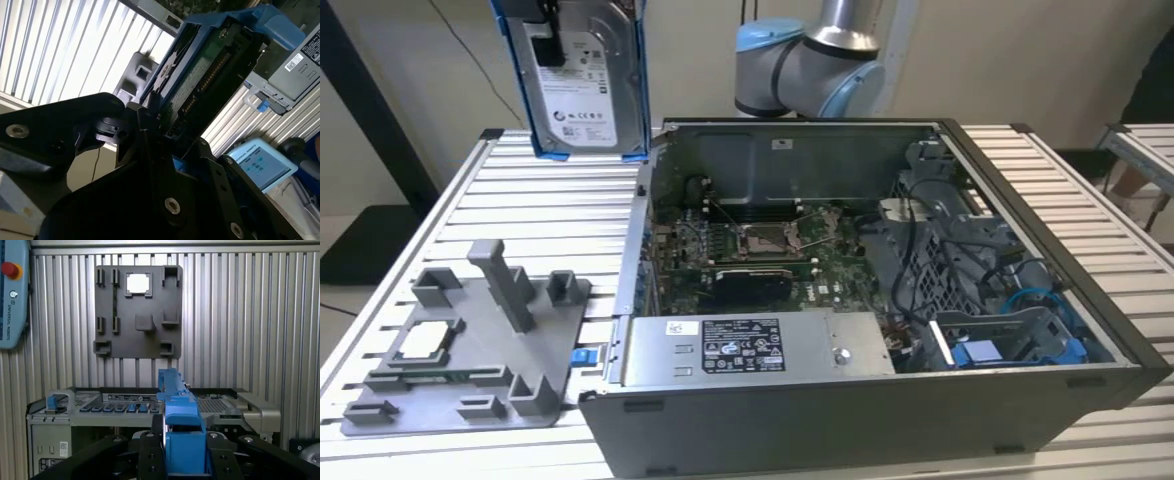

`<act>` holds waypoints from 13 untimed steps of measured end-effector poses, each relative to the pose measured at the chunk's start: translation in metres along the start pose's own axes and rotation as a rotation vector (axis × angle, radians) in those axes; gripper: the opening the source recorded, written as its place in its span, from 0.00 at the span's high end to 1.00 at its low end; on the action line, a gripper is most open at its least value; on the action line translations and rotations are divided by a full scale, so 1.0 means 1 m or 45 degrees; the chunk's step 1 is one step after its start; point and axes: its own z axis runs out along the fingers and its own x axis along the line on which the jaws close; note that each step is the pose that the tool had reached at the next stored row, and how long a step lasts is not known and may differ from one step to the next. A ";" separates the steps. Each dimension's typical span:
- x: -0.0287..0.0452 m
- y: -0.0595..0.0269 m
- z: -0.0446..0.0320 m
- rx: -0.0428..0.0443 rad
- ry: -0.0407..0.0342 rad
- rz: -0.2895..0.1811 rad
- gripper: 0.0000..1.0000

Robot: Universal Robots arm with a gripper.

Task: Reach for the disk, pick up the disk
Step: 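Pick up the disk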

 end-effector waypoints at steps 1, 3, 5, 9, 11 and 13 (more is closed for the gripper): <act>0.0000 -0.0022 0.0003 0.000 0.0000 0.000 1.00; 0.0000 -0.0077 0.0008 0.000 0.0001 0.000 1.00; 0.0000 -0.0143 0.0011 0.000 0.0001 0.000 1.00; 0.0001 -0.0264 0.0015 0.000 0.0002 0.000 1.00; 0.0000 -0.0319 0.0016 0.000 0.0001 0.000 1.00; 0.0000 -0.0374 0.0017 0.000 0.0002 0.000 1.00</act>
